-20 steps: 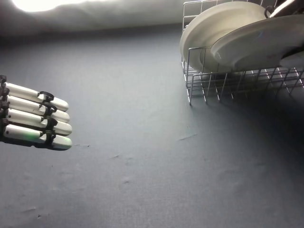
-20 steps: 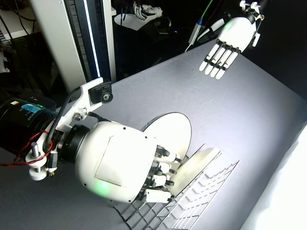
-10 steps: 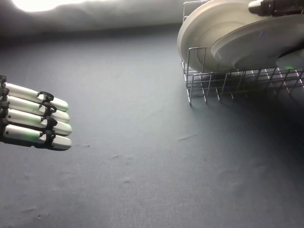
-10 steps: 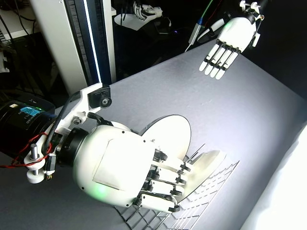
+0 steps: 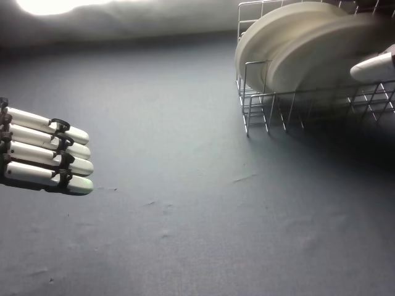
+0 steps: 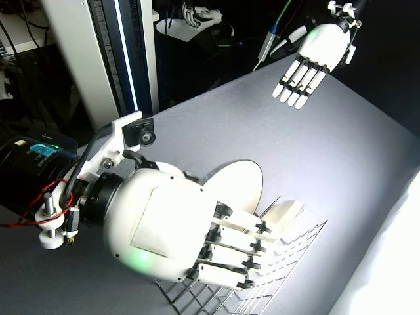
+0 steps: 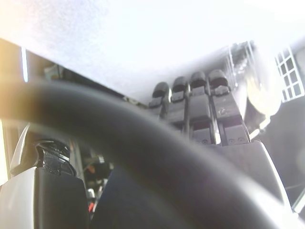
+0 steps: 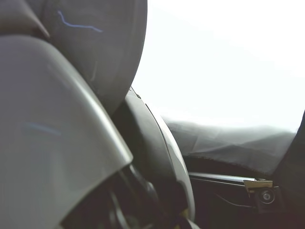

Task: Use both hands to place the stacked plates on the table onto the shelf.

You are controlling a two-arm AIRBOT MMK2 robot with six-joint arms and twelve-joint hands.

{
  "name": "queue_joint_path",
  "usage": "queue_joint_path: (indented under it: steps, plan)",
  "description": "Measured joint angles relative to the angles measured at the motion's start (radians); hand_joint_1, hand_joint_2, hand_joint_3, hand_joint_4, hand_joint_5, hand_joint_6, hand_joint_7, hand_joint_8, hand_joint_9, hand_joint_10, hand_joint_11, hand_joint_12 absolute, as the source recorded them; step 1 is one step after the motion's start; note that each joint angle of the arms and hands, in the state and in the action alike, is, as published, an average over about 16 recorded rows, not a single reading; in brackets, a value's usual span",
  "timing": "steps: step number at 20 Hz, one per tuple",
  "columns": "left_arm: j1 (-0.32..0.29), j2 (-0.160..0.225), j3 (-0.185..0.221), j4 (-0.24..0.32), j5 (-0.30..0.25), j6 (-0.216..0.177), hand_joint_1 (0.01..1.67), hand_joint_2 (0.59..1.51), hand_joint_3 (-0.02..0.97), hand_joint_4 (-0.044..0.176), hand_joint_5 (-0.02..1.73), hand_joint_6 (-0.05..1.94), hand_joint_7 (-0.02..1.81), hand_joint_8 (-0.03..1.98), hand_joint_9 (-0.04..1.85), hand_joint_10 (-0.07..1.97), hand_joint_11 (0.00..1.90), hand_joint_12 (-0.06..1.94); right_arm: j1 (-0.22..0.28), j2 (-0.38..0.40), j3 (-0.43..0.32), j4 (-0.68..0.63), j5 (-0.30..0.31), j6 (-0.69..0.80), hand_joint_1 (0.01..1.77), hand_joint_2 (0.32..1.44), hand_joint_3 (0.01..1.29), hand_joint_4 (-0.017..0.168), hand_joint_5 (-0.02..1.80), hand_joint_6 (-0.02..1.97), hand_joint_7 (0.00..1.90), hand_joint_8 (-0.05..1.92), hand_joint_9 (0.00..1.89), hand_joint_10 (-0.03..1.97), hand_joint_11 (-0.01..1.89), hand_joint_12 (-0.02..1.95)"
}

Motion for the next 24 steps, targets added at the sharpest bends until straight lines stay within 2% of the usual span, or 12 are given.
queue_joint_path:
  steps: [6,11,15,20,24]
  plan:
    - [-0.003,0.000,-0.001,-0.005,-0.001,-0.004,0.02,1.083,0.007,0.002,0.02,0.01,0.02,0.00,0.02,0.01,0.01,0.00,0.030,-0.007,0.000,-0.029,0.020,-0.016,0.95,0.97,0.01,-0.003,0.24,0.01,0.26,0.01,0.28,0.02,0.01,0.95]
    - [-0.017,0.000,-0.009,-0.023,-0.008,-0.009,0.02,1.084,0.007,0.001,0.02,0.01,0.02,0.00,0.02,0.01,0.01,0.00,0.059,-0.017,-0.002,-0.135,0.072,-0.044,0.94,0.96,0.01,-0.002,0.23,0.01,0.24,0.01,0.26,0.02,0.01,0.90]
    - [-0.037,0.000,-0.021,-0.030,-0.019,-0.012,0.02,1.086,0.007,0.001,0.02,0.01,0.02,0.00,0.02,0.01,0.01,0.00,0.082,-0.024,-0.010,-0.261,0.137,-0.077,0.92,0.96,0.01,-0.001,0.19,0.01,0.20,0.01,0.22,0.02,0.01,0.78]
    - [-0.063,0.000,-0.040,-0.035,-0.036,-0.013,0.02,1.089,0.007,0.000,0.02,0.01,0.02,0.00,0.02,0.01,0.01,0.00,0.100,-0.032,-0.027,-0.447,0.232,-0.120,0.89,0.96,0.01,0.003,0.11,0.01,0.12,0.01,0.13,0.02,0.01,0.52]
    - [-0.075,0.000,-0.050,-0.032,-0.046,-0.013,0.02,1.091,0.007,-0.001,0.02,0.01,0.02,0.00,0.02,0.01,0.01,0.00,0.101,-0.034,-0.037,-0.529,0.276,-0.143,0.86,0.96,0.01,0.004,0.07,0.01,0.07,0.01,0.09,0.02,0.01,0.37]
